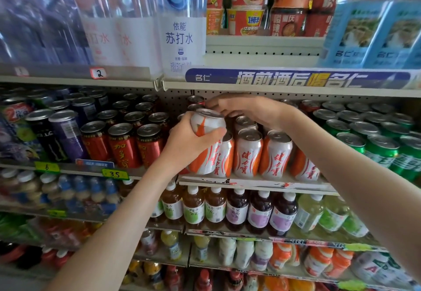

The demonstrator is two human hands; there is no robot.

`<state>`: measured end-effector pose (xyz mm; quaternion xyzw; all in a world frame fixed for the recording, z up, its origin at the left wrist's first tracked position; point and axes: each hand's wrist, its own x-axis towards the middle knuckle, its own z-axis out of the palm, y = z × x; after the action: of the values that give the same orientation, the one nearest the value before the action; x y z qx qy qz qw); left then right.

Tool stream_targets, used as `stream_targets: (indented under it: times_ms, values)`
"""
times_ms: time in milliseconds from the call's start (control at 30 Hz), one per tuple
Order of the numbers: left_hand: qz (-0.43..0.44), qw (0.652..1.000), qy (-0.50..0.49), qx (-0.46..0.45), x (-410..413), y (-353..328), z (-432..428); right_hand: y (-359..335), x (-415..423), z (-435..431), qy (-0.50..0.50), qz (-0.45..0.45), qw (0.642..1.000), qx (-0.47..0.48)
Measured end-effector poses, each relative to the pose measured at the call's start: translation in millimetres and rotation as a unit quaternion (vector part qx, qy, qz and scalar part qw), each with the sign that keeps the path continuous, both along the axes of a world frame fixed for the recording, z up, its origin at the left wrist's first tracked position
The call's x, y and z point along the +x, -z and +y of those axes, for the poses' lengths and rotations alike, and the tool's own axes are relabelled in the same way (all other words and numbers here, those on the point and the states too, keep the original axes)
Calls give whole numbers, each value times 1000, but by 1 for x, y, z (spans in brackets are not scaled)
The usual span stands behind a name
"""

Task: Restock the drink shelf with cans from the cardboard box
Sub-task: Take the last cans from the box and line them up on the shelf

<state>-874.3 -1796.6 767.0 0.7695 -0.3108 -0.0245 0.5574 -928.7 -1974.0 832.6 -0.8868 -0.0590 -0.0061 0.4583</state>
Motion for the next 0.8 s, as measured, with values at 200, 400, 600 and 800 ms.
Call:
stream_targets:
  times_ms: [200, 400, 600, 800]
  values:
    - [-68, 995, -17, 71, 6, -21, -16, -1, 4, 19, 24, -57, 981, -182]
    - [-25, 996, 31, 82, 11, -41, -18, 6, 2, 9, 89, -88, 992, 29]
    - [-59, 983, 56, 163, 30, -25, -3, 6, 7, -14, 146, -77, 978, 128]
    - [-177, 954, 13, 240, 42, -5, -8, 11, 21, -26, 198, -105, 968, 113]
